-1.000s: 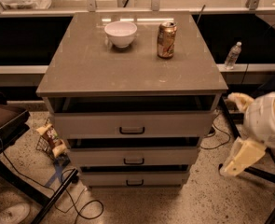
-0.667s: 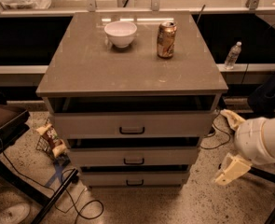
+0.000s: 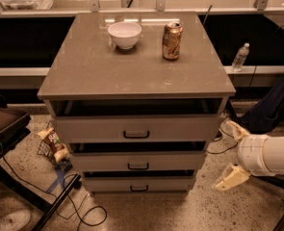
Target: Open bottom drawer
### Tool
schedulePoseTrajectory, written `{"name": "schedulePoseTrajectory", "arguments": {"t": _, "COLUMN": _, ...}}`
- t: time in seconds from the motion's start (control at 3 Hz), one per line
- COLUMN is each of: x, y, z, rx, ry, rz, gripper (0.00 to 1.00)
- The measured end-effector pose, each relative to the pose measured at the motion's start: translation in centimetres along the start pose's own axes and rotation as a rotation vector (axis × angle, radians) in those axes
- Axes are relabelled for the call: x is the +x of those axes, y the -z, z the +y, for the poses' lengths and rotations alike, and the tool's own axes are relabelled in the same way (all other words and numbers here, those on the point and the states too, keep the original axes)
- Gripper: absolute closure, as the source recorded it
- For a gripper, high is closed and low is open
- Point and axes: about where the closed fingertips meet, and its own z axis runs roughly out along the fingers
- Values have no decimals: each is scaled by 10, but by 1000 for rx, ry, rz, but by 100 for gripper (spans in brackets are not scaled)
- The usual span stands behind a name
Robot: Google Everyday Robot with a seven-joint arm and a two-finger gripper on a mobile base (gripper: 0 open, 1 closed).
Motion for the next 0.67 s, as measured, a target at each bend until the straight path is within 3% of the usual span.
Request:
{"name": "schedulePoseTrajectory", "arguments": {"t": 0.33, "x": 19, "y": -30, "z": 13, "rx": -15, "ry": -22, "rz": 1, "gripper": 0}}
{"name": "schedulePoseTrajectory", "arguments": {"t": 0.67, "x": 73, "y": -88, "z": 46, "rx": -34, "ry": -74, "rz": 1, "gripper": 0}}
